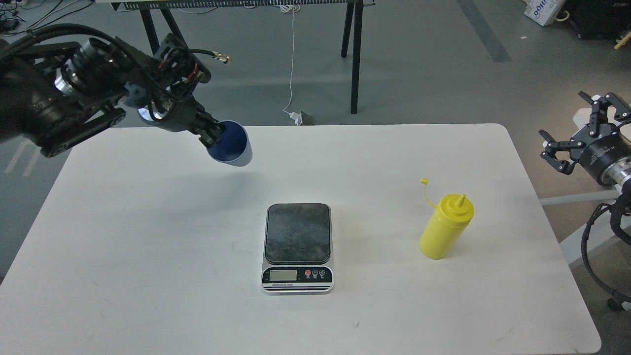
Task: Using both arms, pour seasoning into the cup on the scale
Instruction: 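Lift the blue cup with the left gripper and carry it over the scale, then set the blue cup on the scale, open the left gripper, withdraw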
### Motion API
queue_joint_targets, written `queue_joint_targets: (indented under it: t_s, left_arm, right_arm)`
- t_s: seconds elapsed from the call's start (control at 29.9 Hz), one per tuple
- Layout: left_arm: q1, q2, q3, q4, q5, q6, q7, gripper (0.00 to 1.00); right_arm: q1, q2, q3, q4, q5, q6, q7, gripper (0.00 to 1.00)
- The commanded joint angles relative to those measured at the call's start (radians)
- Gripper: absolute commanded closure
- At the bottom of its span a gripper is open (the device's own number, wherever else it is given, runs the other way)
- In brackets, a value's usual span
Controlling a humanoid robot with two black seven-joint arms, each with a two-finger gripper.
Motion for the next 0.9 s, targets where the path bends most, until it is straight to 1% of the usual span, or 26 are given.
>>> queue_joint_targets:
  t_s: [0.0, 0.1, 0.17, 0.37, 0.57, 0.87]
  left_arm:
    - [-0.055, -0.031, -0.003, -0.134, -0.006, 0.000, 0.000, 0.99]
    - [-0.082, -0.032, -0.009, -0.230, -0.017, 0.000, 0.000, 0.99]
    - [-0.079, -0.048, -0.009, -0.251, -0.017, 0.000, 0.000, 1.00]
    - [-0.037, -0.128, 0.003, -0.241, -0.021, 0.000, 0.000, 1.00]
    - [0.038, -0.135, -0.003, -0.184, -0.027, 0.000, 0.000, 1.00]
    - [0.079, -0.131, 0.005, -0.179, -0.021, 0.000, 0.000, 1.00]
  right_arm:
    - [0.037, 0.031, -0.002, -0.018, 0.000, 0.000, -0.003, 0.00]
    - [0.043, 0.056, -0.002, -0.041, 0.000, 0.000, -0.003, 0.00]
    - [0.043, 0.070, -0.002, -0.050, 0.000, 0.000, -0.003, 0.00]
    - [0.037, 0.091, -0.011, -0.061, 0.000, 0.000, -0.002, 0.00]
    - [0.037, 0.090, -0.013, -0.062, 0.000, 0.000, 0.000, 0.00]
    - [0.020, 0.091, -0.013, -0.062, 0.000, 0.000, 0.004, 0.00]
